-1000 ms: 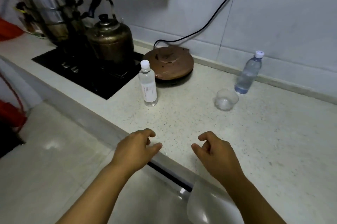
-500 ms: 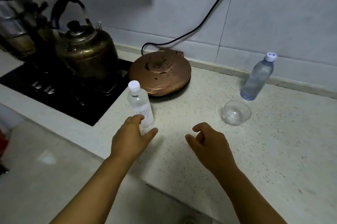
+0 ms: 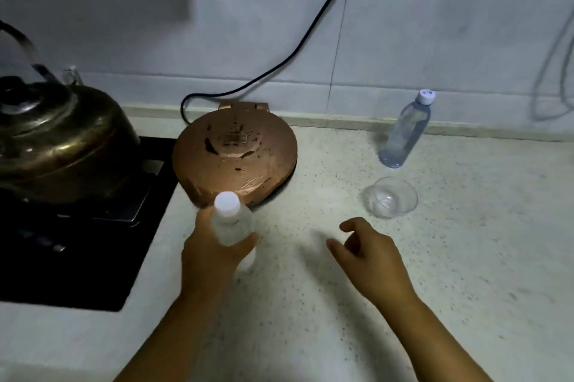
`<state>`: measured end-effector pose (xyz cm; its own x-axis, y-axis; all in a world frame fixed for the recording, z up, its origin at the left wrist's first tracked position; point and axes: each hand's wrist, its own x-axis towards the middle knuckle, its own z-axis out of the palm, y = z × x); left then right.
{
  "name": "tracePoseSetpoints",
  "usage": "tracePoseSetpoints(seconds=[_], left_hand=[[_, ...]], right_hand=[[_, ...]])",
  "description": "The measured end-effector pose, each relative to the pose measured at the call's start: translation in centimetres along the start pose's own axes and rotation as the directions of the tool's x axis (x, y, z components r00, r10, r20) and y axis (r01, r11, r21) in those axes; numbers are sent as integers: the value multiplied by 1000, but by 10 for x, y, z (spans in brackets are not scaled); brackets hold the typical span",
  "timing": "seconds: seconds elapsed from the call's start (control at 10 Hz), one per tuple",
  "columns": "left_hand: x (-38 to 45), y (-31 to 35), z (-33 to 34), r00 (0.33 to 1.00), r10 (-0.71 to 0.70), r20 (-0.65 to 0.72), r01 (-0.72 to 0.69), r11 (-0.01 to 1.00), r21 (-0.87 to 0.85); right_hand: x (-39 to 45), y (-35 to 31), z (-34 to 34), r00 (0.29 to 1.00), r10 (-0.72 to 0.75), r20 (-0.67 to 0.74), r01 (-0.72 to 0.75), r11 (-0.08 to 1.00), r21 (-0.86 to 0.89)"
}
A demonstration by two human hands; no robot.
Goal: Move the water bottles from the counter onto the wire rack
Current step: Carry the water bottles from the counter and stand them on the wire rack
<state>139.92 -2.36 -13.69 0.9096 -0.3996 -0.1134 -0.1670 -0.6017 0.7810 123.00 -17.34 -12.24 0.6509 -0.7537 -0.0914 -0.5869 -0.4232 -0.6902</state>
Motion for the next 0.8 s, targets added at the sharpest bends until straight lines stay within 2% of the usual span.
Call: tracePoseSetpoints(seconds=[0.1,0.2,0.3,0.4,0.5,0.6,0.8], left_hand=[[17,6,5,991,51,122,-53,999,12],[19,29,17,958,183,223,-162,981,-109],[26,54,34,906,337,257,-311,941,-136],[32,93,59,855,401,329,-372,916,-150],[45,123,85,833,409,373,-379,912,-153],[65,152,111,795,376,476,-352,925,-143],[95,180,141,830,360,426,-335,932,-136]], right_hand=[[4,0,-11,993,80,-91,-80,997,1],[5,5,-26,977,137,-163,-140,990,-8],[12,11,-43,961,168,-222,-177,984,-21],[29,23,-63,940,206,-273,-217,976,-12],[56,39,-84,923,241,-300,-249,968,11],[95,55,-101,913,243,-329,-254,967,11],[180,77,-119,920,237,-313,-231,971,57]])
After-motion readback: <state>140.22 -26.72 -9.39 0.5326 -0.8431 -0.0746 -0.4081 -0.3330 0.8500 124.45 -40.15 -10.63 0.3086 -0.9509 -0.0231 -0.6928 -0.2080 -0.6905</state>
